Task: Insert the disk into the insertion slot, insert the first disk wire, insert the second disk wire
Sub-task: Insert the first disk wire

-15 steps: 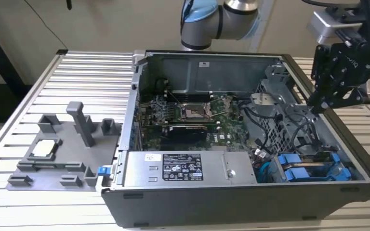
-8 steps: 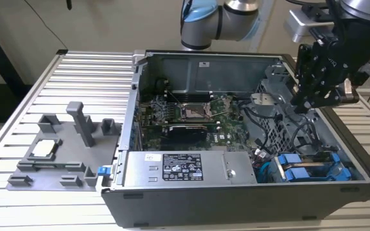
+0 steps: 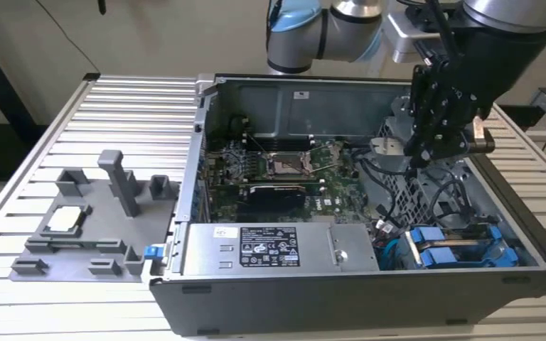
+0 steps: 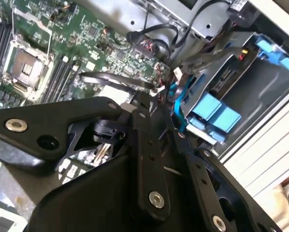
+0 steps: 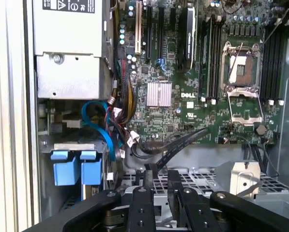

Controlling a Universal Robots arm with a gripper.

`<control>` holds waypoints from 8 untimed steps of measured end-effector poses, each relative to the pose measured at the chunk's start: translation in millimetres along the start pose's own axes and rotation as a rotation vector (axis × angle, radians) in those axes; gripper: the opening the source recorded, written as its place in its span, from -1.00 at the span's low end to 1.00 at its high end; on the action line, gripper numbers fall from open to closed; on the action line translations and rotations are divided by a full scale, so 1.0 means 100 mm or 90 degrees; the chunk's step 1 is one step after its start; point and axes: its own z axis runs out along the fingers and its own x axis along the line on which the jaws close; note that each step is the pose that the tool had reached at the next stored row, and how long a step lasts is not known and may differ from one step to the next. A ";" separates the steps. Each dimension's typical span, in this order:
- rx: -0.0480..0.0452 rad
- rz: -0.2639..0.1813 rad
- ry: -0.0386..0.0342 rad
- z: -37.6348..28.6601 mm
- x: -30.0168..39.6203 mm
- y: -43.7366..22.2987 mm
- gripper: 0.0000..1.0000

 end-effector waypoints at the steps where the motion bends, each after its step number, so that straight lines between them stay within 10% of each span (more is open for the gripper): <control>1: 0.0000 0.000 0.0006 0.000 0.000 0.011 -0.47; 4: 0.0000 -0.001 0.0029 0.001 -0.001 0.011 -0.47; 8: 0.0095 -0.003 0.0209 0.016 -0.021 0.036 -0.47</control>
